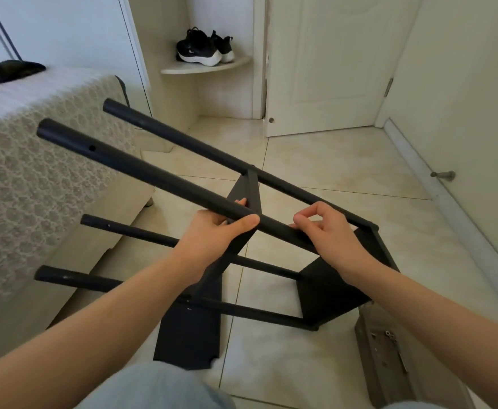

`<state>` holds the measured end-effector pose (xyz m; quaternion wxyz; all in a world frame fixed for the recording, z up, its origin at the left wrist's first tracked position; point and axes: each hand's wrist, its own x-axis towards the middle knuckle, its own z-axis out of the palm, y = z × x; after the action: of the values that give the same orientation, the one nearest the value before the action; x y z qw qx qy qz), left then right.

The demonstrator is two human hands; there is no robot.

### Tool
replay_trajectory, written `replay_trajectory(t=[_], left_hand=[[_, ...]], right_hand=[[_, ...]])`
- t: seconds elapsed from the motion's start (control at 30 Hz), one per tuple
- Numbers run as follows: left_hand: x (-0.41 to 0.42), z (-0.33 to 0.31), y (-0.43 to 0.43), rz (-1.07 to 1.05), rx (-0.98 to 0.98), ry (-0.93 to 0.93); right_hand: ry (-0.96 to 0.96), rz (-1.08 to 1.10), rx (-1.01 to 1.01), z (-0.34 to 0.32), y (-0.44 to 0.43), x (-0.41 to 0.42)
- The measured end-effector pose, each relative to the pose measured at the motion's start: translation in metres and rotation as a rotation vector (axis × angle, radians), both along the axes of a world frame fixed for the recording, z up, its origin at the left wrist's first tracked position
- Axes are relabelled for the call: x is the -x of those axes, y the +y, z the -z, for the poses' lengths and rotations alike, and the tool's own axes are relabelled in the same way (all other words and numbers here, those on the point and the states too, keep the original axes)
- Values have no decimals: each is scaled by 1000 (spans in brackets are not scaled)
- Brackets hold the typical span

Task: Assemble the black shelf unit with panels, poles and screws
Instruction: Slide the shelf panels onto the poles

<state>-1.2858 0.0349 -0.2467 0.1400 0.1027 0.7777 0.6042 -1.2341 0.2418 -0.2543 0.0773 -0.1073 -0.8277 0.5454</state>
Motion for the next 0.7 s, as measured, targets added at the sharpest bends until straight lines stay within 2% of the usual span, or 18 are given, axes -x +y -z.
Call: replay_trajectory(t=[0.3, 0.7], left_hand=[[-8, 51, -52, -8, -151, -123], [-14, 112, -92, -60, -301, -237]], right_hand=[[-87, -170, -136, 18, -37, 11], [-197, -291, -197, 51, -71, 25]])
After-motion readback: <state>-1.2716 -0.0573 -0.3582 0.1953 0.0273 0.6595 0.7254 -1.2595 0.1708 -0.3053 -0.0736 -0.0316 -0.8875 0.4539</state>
